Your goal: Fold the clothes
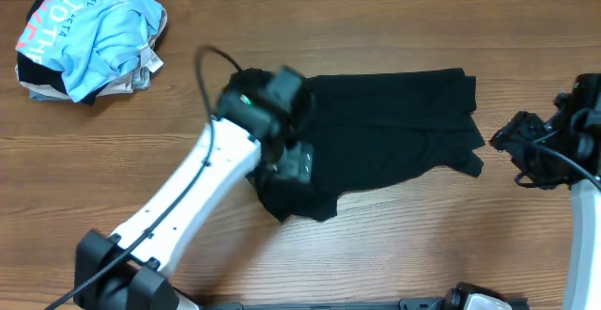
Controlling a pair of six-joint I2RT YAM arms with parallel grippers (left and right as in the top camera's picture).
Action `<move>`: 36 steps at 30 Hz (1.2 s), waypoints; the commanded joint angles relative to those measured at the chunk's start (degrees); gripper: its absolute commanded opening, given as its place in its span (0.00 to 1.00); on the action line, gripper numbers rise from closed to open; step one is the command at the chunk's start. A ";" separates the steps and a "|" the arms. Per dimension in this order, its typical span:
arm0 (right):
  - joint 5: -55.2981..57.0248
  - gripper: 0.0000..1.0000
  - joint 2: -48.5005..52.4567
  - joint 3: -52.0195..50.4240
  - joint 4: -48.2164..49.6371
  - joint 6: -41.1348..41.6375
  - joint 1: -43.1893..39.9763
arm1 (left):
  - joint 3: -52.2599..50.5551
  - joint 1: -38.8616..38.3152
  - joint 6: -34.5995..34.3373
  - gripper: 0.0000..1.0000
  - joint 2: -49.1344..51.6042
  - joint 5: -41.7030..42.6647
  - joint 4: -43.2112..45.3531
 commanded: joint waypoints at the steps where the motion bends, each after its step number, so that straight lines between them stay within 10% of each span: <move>1: -1.40 0.65 0.26 -2.99 2.29 0.57 0.07 | -10.01 -2.89 -2.54 0.82 -1.86 7.26 6.62; 6: -1.40 0.65 0.70 -3.63 3.48 0.55 0.07 | -15.87 -5.60 3.41 0.67 -1.77 9.49 13.68; 18: -1.38 0.65 0.70 -3.63 4.33 0.52 0.07 | -19.54 -8.13 24.52 0.72 7.56 12.79 19.85; 36: -1.38 0.65 1.03 -3.63 5.53 0.52 0.07 | -10.12 -8.02 21.09 0.68 13.03 -2.08 14.40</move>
